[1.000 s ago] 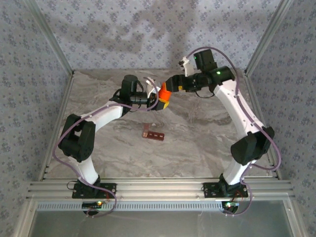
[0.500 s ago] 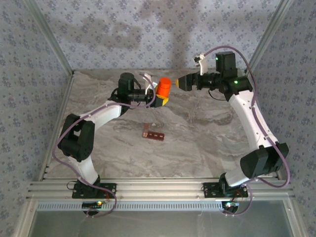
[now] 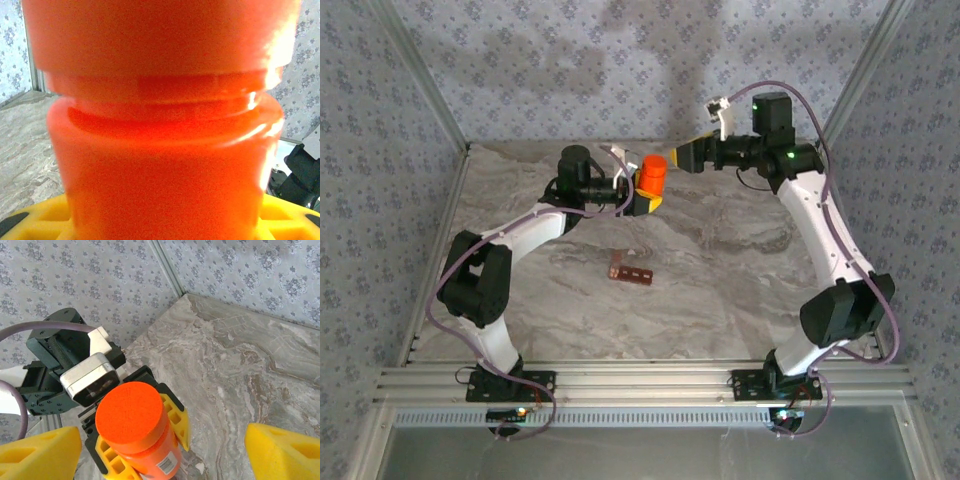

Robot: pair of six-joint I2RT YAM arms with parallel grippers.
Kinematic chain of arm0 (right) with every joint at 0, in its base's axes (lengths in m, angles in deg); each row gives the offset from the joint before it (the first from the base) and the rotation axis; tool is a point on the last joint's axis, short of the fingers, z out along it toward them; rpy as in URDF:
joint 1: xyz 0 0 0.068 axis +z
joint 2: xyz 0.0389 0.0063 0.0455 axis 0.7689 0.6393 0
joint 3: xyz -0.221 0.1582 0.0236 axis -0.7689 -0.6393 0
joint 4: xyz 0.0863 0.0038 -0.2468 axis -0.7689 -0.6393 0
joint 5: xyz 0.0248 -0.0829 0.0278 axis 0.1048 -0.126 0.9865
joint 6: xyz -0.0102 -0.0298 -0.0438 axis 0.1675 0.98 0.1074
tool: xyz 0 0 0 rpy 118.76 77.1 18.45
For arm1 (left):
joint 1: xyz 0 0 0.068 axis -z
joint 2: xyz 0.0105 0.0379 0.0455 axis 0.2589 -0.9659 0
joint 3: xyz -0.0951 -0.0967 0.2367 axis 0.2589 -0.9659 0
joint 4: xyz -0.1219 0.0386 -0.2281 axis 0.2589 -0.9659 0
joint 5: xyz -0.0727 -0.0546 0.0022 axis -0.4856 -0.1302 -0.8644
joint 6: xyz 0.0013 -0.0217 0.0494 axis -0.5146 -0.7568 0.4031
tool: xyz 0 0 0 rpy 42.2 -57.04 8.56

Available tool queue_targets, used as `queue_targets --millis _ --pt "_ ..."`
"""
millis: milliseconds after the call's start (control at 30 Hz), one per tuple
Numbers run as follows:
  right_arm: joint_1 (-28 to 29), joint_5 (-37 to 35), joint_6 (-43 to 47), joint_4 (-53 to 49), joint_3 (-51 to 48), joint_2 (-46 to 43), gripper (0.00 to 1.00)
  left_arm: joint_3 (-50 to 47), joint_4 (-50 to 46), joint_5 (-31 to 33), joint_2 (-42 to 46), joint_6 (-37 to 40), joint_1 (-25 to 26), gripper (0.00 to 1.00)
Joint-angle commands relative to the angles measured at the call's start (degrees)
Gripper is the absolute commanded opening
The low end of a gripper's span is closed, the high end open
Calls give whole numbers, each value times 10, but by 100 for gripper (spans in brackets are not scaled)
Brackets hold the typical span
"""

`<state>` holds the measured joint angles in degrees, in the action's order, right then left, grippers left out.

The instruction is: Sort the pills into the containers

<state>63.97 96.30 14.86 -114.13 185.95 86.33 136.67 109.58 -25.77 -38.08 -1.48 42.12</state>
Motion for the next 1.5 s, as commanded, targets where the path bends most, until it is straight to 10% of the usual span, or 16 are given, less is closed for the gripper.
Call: queue_targets --millis 0,867,1467 --pt "13 10 23 -21 37 18 87 22 -3 -28 -1 20 2 0" --pt "77 -56 129 -203 159 104 82 32 -60 -35 4 61 7 0" --pt "87 -79 98 -170 101 87 45 43 -48 -17 -7 56 9 0"
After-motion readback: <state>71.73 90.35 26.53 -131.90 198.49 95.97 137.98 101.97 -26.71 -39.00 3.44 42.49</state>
